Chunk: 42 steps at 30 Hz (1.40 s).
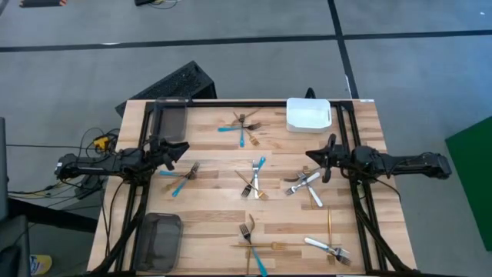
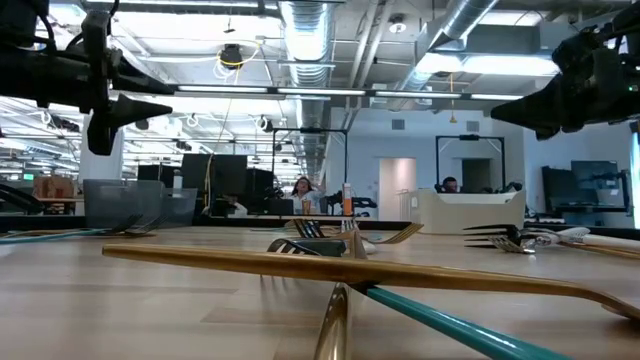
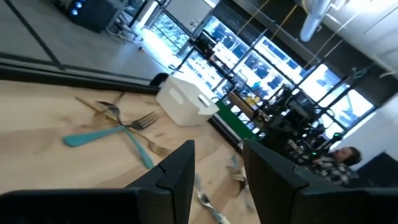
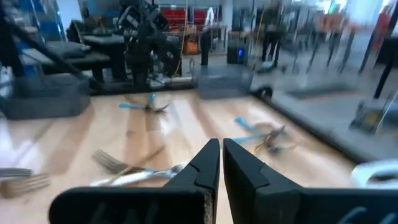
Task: Sort silverware by color (type)
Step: Put the blue fork into the white bin
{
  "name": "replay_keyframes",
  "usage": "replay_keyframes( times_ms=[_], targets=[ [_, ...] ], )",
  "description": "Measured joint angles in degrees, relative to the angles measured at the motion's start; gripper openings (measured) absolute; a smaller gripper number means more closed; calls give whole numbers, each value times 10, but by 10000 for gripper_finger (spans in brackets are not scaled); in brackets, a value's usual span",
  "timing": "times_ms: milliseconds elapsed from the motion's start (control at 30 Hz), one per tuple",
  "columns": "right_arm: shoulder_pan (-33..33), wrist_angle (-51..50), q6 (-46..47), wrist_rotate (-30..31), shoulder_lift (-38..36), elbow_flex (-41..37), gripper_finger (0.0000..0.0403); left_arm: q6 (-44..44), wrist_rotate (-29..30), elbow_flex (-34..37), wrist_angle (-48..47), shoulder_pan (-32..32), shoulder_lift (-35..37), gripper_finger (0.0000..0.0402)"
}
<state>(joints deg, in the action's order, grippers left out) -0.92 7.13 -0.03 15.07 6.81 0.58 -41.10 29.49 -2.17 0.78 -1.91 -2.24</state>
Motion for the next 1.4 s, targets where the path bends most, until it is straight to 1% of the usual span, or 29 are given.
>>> replay_keyframes(
  times_ms=[67, 133, 200, 333, 400, 500, 567, 600, 667, 733, 833, 900, 967, 1067, 1167, 1267, 1400],
  targets=[
    [1, 43, 22, 1, -1, 0, 48, 0, -2, 0, 11, 0, 0, 123],
    [0, 64, 76, 5, -1, 0, 48, 4, -3, 0, 28, 0, 0, 123],
    [-3, 64, 165, 4, 0, 0, 48, 25, -9, -4, 39, 0, 0, 123],
    [-4, 65, 398, 5, 0, 0, 48, 89, -31, -35, 36, 0, -7, 123],
    [-4, 73, 456, 35, 0, 0, 48, 126, -43, -53, 27, 0, -16, 123],
    [-6, 97, 473, 115, 1, 0, 48, 166, -72, -81, 23, 0, -33, 123],
    [-12, 128, 501, 132, 11, 0, 48, 179, -102, -102, 21, 0, -46, 123],
    [-15, 140, 513, 126, 15, 1, 48, 186, -121, -114, 10, 0, -53, 123],
    [-13, 151, 517, 88, 26, 11, 48, 192, -151, -141, -23, 0, -71, 123],
    [-4, 158, 524, 61, 51, 31, 48, 189, -164, -169, -68, 0, -91, 123],
    [19, 145, 517, 61, 109, 68, 48, 206, -185, -209, -120, 0, -128, 123],
    [34, 133, 505, 69, 158, 107, 48, 226, -190, -231, -143, 0, -155, 123],
    [46, 98, 491, 77, 211, 147, 48, 239, -180, -249, -152, 0, -181, 123],
    [51, 17, 458, 87, 286, 217, 48, 244, -141, -267, -150, 0, -217, 124],
    [45, -105, 420, 88, 346, 298, 48, 253, -125, -286, -150, 0, -249, 124],
    [36, -262, 375, 75, 399, 375, 48, 251, -120, -303, -150, 0, -282, 124],
    [24, -419, 368, 72, 455, 451, 48, 244, -108, -328, -151, 0, -336, 124]
  ],
)
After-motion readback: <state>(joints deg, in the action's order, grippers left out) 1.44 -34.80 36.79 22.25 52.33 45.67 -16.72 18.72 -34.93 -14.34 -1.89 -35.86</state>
